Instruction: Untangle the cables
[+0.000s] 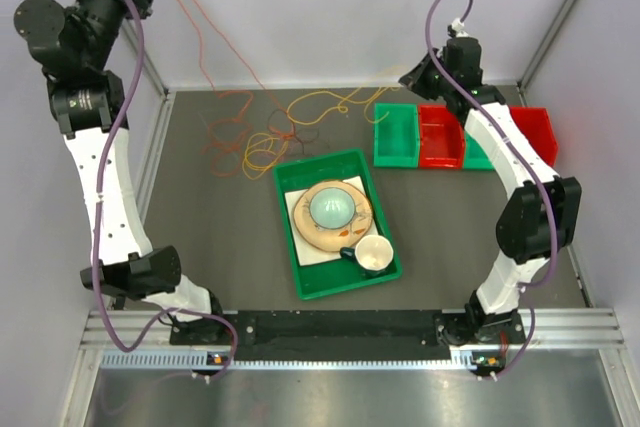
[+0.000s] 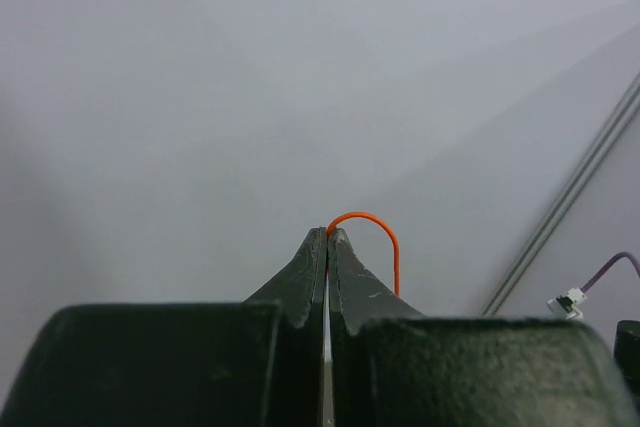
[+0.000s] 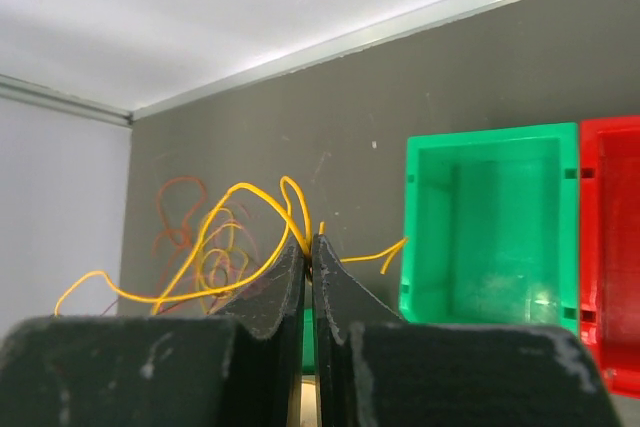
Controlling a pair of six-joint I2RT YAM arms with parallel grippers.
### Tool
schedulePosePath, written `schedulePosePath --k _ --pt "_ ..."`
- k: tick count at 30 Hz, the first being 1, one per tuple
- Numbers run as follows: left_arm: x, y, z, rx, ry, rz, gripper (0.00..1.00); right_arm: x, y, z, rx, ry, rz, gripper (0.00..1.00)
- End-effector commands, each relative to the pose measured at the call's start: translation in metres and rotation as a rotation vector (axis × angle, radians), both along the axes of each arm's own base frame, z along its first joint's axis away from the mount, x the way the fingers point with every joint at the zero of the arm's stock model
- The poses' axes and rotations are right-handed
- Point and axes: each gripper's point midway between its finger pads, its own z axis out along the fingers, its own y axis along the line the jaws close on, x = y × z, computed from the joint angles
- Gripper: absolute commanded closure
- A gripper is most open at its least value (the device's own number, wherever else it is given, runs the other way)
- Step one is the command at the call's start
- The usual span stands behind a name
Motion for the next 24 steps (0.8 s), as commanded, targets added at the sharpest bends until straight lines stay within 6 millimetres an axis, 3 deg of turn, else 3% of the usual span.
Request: schedulePosePath --k 1,5,8,13,15,19,22,23,24 --pt "-0.013 0.013 0.017 -0.039 -0.048 0.044 1.0 -0.002 -0.017 0.018 -0.094 -0.054 -0.045 1.0" --pt "-0.036 0.029 0.052 -0.056 -0.131 0.088 1.0 0.002 -0.047 -0.01 -0.094 0.002 -0.106 1.0" --pt "-0.043 0.036 0.065 -0.077 -0.17 0.09 1.0 0.004 -0.069 -0.024 -0.095 0.035 -0.157 1.0" --pt "-0.045 0.054 0.07 -0.115 -0.18 0.119 1.0 0.002 -0.105 -0.029 -0.106 0.049 -0.238 1.0" --pt "-0.047 0.057 0.073 -0.123 -0.199 0.111 1.0 0.003 -0.11 -0.028 -0.095 0.047 -0.244 1.0" --pt "-0.027 0.059 0.048 -0.148 -0.138 0.064 1.0 -0.001 -0.103 -0.004 -0.059 -0.004 -0.216 1.0" --pt "-0.002 0.059 0.004 -0.17 -0.033 0.016 1.0 -0.008 -0.098 0.022 -0.04 -0.059 -0.208 1.0" --pt "0.015 0.059 -0.026 -0.189 0.039 0.002 1.0 -0.01 -0.095 0.029 -0.035 -0.077 -0.2 1.0" --pt "0.021 0.054 -0.041 -0.185 0.075 -0.007 1.0 -0.012 -0.09 0.036 -0.024 -0.093 -0.188 1.0"
